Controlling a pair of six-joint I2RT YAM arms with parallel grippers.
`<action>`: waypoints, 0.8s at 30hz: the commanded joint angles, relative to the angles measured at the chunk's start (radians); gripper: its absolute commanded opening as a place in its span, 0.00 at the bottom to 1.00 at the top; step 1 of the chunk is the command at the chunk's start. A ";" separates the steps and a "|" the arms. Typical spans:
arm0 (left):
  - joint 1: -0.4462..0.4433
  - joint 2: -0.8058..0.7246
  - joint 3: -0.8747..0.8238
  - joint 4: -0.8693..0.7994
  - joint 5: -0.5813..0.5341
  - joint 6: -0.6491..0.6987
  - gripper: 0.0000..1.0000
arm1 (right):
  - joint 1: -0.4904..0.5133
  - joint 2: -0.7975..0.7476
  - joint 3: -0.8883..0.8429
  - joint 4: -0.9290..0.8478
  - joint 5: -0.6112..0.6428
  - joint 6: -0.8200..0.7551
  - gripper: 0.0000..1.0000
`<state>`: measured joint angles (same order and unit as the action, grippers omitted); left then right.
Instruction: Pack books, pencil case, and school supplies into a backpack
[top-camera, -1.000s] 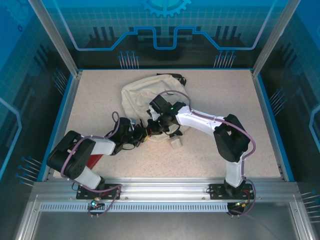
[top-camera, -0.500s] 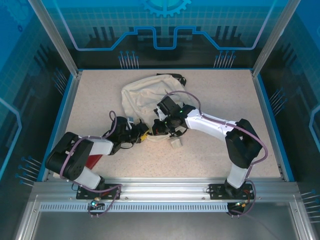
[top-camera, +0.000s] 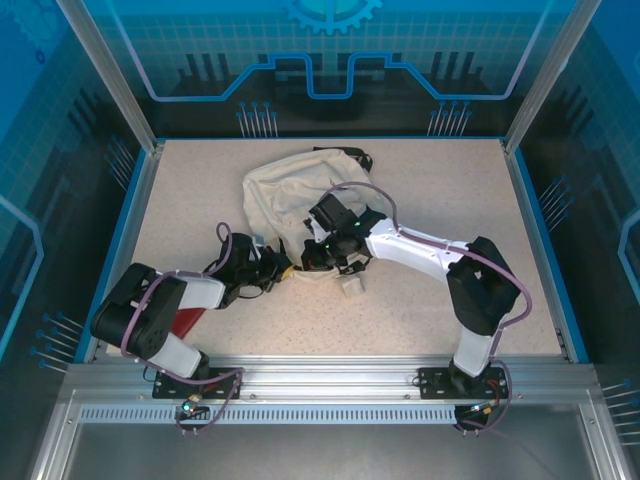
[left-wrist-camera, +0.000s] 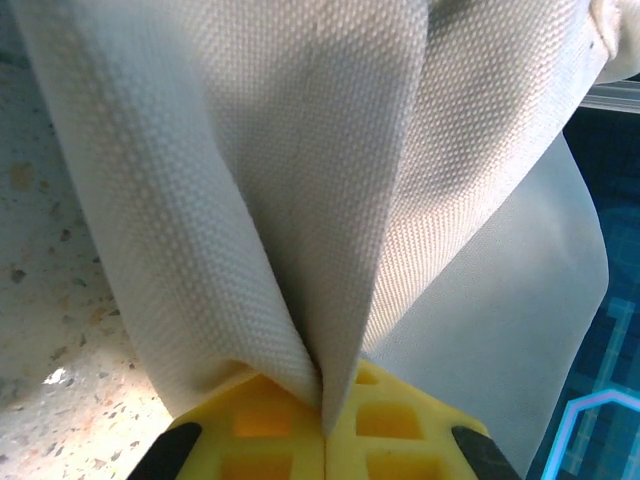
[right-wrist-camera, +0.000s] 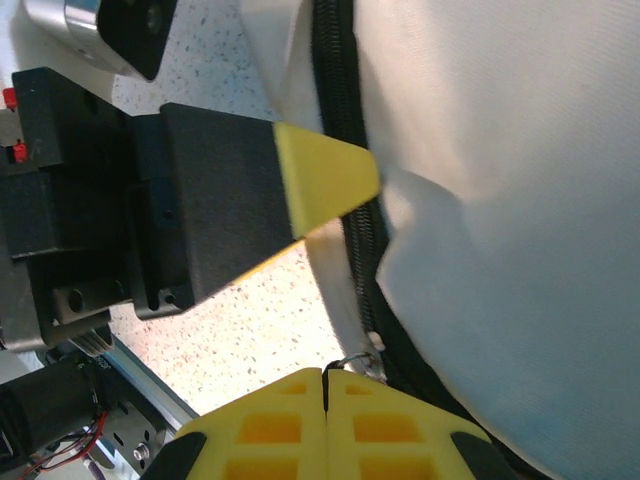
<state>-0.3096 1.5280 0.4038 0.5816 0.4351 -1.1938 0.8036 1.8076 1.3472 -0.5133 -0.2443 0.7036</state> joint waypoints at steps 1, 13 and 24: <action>0.010 -0.043 0.019 0.053 0.015 0.028 0.00 | 0.034 0.058 0.057 0.011 -0.017 0.004 0.00; 0.011 -0.045 -0.016 0.174 0.031 -0.021 0.00 | 0.050 0.089 0.036 0.219 -0.125 0.048 0.00; 0.017 -0.099 -0.005 -0.068 -0.081 0.084 0.00 | 0.027 -0.146 -0.048 -0.234 0.434 0.108 0.00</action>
<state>-0.2928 1.4620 0.3946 0.5930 0.4126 -1.1751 0.8368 1.7210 1.3186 -0.5564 -0.0326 0.7662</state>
